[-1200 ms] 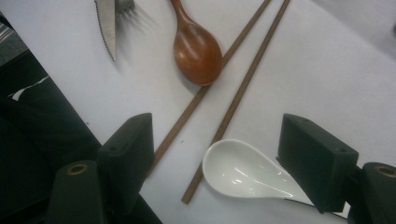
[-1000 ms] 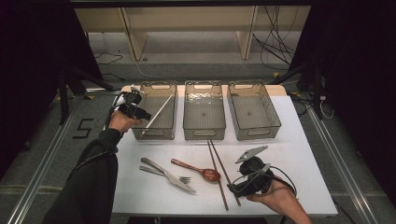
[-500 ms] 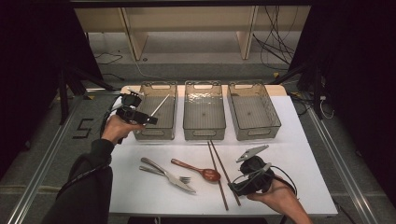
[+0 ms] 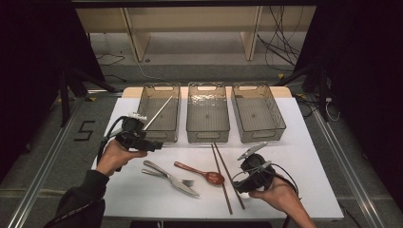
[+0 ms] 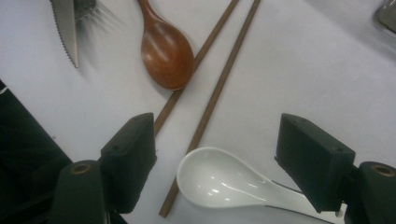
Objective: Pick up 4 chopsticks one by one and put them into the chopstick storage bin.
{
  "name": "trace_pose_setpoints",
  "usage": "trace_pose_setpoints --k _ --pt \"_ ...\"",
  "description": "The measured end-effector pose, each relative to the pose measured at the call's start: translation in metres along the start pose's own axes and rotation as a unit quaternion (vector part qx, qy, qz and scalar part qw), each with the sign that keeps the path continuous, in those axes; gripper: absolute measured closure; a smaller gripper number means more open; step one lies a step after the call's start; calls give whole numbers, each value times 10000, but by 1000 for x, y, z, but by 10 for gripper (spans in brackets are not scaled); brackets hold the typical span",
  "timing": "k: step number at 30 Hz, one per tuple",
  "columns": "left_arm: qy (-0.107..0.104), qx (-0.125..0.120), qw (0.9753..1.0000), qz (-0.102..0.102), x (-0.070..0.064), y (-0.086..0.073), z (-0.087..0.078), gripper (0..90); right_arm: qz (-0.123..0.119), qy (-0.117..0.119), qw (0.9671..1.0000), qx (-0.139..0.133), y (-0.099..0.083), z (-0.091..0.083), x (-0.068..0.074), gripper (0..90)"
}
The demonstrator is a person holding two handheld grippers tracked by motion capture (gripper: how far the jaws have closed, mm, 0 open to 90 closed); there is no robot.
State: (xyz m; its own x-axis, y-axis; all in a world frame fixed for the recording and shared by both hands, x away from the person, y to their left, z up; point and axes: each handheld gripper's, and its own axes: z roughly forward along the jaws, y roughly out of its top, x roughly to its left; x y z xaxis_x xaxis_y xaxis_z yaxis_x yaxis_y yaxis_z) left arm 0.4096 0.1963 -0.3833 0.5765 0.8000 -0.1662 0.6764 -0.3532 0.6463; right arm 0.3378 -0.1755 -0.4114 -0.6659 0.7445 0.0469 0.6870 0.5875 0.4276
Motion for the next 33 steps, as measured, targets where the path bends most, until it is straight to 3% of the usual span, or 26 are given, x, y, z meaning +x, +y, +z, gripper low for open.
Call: trace_pose_setpoints --k 9,25,33 --pt "-22 -59 9998 173 -19 -16 -5 154 86 -50 9998 199 10 11 -3 305" --pt "-40 -61 9995 295 -34 -43 -3 150 168 -82 9978 636 21 29 -5 377" --pt "48 -128 9991 398 -41 -49 -7 148 220 -108 9957 895 25 38 -7 443"
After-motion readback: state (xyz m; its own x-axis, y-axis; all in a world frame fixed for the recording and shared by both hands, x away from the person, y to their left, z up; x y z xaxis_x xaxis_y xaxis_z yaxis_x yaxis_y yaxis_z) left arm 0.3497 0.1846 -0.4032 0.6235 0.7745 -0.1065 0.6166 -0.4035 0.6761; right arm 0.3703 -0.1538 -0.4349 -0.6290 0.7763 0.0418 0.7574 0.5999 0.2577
